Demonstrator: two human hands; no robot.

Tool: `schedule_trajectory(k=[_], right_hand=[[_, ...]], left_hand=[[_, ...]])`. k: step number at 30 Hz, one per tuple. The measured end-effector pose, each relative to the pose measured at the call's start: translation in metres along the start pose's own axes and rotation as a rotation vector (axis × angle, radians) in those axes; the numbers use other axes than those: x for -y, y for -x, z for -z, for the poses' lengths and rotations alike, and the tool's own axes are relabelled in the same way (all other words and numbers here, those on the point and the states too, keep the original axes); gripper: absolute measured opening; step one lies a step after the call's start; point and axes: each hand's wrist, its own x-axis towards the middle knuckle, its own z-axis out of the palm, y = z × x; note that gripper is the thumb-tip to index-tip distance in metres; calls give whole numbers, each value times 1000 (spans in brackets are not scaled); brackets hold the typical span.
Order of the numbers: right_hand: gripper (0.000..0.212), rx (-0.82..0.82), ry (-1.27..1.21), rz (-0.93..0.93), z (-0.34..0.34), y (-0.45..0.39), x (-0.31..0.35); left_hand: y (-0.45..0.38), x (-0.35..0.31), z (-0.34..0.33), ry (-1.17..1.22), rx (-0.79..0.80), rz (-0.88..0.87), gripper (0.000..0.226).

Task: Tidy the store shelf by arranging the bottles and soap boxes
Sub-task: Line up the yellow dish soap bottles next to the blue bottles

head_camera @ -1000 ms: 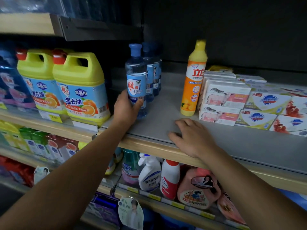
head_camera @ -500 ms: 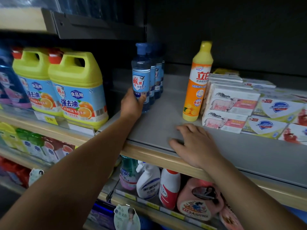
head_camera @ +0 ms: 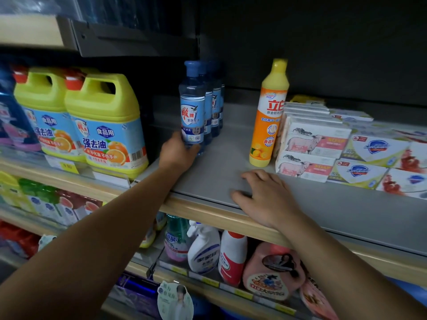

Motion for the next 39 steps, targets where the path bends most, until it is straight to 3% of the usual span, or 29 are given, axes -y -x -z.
schedule_trajectory(k=[4, 7, 10, 16, 19, 23, 35, 37, 39], right_hand=[[58, -22, -64, -8, 3, 0, 1], [41, -216, -347, -48, 17, -1, 1], [40, -463, -429, -45, 43, -12, 3], [55, -748, -412, -51, 110, -68, 14], [67, -659, -337, -170, 129, -96, 10], [61, -483, -228, -241, 129, -112, 7], [46, -498, -512, 52, 123, -37, 54], [40, -453, -610, 37, 131, -23, 60], [36, -397, -690, 14, 136, -12, 67]], left_hand=[[30, 9, 20, -208, 152, -83, 51], [59, 14, 25, -334, 236, -227, 47], [75, 15, 23, -398, 188, -342, 56], [72, 19, 19, -382, 119, -288, 61], [72, 20, 17, -379, 91, -281, 59], [72, 19, 18, -378, 79, -293, 52], [79, 13, 25, -342, 124, -276, 66], [84, 8, 33, -224, 205, -226, 63], [96, -6, 46, 130, 322, -155, 49]])
